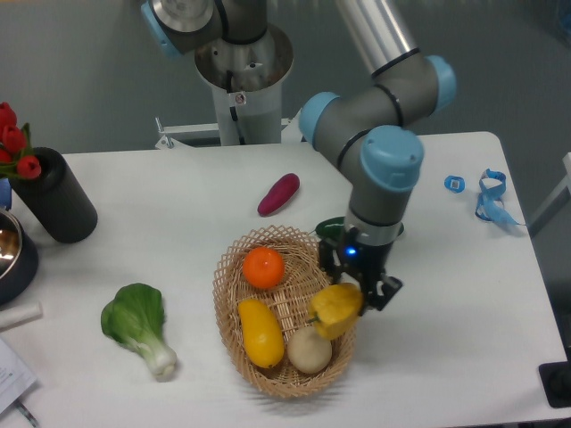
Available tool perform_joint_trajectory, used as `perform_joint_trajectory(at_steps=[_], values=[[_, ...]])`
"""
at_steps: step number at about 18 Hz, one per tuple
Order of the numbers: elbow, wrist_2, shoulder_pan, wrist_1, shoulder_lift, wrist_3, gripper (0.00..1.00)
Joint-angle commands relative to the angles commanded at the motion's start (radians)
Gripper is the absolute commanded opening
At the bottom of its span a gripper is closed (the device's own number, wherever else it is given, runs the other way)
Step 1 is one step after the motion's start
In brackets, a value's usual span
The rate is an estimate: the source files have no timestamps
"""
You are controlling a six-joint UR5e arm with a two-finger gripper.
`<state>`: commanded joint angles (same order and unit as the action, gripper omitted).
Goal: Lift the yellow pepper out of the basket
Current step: 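Lift the yellow bell pepper up and out of the basket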
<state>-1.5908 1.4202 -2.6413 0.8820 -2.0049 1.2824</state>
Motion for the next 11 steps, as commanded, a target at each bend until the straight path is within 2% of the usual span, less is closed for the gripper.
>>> perform_joint_trajectory(at_steps=[6, 9, 11], values=[[0.064, 0.037, -0.107, 0.009, -0.035, 0.003, 0.21], [0.074, 0.051, -0.118, 0.011, -0.043, 0.012, 0.21], [0.075, 0.103, -0.129, 0.011, -0.045, 0.015, 0.22]])
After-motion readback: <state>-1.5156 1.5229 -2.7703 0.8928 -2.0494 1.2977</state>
